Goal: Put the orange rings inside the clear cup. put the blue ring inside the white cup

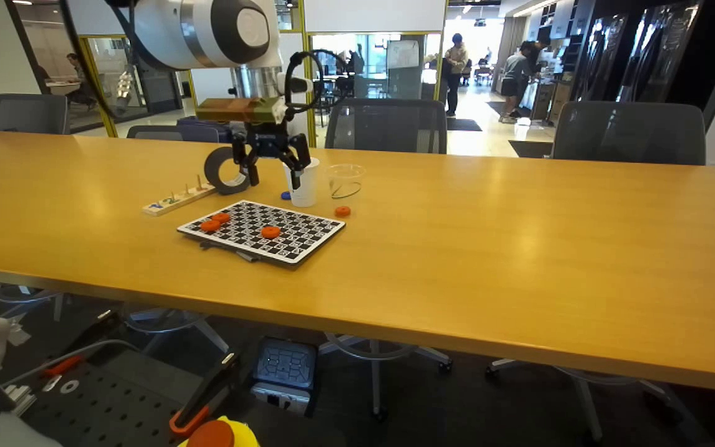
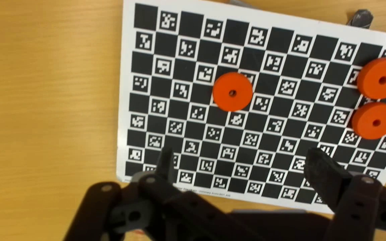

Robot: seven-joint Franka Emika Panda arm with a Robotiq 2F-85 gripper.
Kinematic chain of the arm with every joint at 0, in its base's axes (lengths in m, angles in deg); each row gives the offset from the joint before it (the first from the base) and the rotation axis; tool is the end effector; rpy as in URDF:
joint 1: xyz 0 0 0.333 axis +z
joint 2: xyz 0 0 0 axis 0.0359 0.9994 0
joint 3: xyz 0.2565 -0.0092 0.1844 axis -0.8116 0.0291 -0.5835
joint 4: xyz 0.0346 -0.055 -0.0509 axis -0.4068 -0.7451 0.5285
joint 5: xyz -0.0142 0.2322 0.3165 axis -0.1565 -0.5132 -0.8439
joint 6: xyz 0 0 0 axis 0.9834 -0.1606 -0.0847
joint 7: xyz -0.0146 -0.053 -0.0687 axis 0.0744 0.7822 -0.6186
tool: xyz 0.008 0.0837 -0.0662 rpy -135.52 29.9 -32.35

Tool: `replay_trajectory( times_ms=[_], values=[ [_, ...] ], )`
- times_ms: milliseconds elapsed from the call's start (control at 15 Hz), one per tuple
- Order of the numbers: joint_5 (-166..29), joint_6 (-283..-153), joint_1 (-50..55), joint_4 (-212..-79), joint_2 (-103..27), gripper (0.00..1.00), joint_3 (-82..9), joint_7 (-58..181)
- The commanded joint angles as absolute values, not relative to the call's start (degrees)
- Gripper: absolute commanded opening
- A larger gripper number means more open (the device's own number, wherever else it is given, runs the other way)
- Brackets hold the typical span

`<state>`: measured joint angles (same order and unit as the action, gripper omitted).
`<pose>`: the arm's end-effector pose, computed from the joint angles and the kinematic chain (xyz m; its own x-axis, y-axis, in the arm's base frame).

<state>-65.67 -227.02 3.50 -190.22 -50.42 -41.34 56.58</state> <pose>0.4996 0.0196 0.2907 0.9926 0.1167 0.0322 0.1147 -0.9917 0.0575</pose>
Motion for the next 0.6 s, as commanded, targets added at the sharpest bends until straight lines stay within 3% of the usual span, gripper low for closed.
replay_trajectory(
  times_ms=[0,533],
  values=[
    [-63.51,-234.37,4.51,-198.17,-53.29,1.00,-41.97,62.62],
    [-61.36,-237.93,4.07,-198.76,-49.33,1.00,-40.88,68.44]
  ],
)
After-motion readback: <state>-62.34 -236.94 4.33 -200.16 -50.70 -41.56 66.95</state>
